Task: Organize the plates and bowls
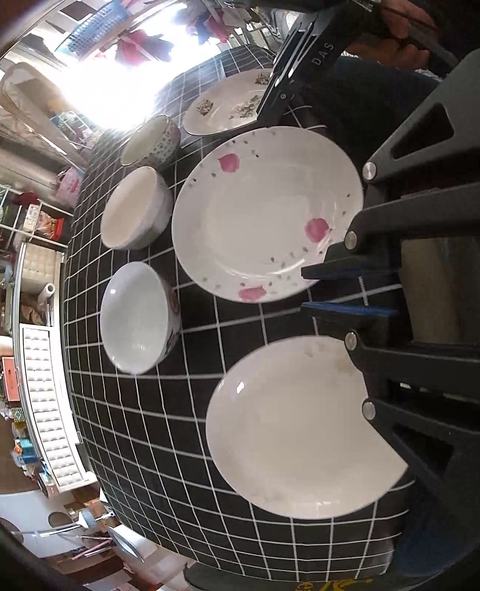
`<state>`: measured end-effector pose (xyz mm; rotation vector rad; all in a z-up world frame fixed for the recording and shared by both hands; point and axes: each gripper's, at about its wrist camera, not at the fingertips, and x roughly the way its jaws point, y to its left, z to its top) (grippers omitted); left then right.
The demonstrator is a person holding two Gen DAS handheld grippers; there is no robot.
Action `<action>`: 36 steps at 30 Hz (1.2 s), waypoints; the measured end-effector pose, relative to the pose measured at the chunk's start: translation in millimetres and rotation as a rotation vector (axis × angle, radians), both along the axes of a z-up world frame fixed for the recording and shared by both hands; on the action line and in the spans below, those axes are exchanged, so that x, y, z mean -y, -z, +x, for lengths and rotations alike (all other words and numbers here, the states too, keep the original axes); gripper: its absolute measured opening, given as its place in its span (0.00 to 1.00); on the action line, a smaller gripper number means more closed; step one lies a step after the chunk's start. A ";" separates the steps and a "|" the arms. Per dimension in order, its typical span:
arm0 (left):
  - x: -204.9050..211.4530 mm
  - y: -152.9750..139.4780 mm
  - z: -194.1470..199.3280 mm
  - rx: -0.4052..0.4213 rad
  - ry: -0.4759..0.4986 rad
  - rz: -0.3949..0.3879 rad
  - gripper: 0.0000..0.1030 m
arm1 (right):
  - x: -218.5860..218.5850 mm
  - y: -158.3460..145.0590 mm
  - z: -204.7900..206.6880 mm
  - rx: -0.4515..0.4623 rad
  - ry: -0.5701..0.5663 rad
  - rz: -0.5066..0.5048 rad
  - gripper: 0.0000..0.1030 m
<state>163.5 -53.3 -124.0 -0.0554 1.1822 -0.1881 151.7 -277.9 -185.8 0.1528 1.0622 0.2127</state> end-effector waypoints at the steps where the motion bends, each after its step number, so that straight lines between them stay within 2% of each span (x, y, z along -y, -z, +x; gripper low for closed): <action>1: 2.0 1.8 2.5 -0.002 -0.001 0.006 0.10 | 3.0 1.6 1.6 -0.003 0.003 -0.003 0.19; 7: 4.3 17.2 22.4 -0.046 -0.020 0.000 0.10 | 17.0 13.1 16.0 -0.036 -0.008 -0.002 0.19; 17: 11.5 39.6 39.4 -0.086 -0.010 0.034 0.10 | 23.2 29.1 30.4 -0.083 0.010 -0.001 0.20; 22: 8.3 49.1 46.4 -0.115 -0.031 -0.002 0.10 | 21.2 28.1 32.5 -0.074 -0.013 -0.008 0.20; 29: 10.7 50.8 46.5 -0.095 -0.002 0.006 0.10 | 17.4 26.9 35.5 -0.070 -0.011 -0.009 0.20; 33: 8.5 51.4 45.8 -0.096 -0.009 -0.006 0.10 | 17.5 37.0 37.4 -0.122 -0.003 0.005 0.20; 36: 3.8 52.0 43.1 -0.084 -0.028 -0.020 0.10 | 20.9 39.2 35.4 -0.127 0.008 0.019 0.20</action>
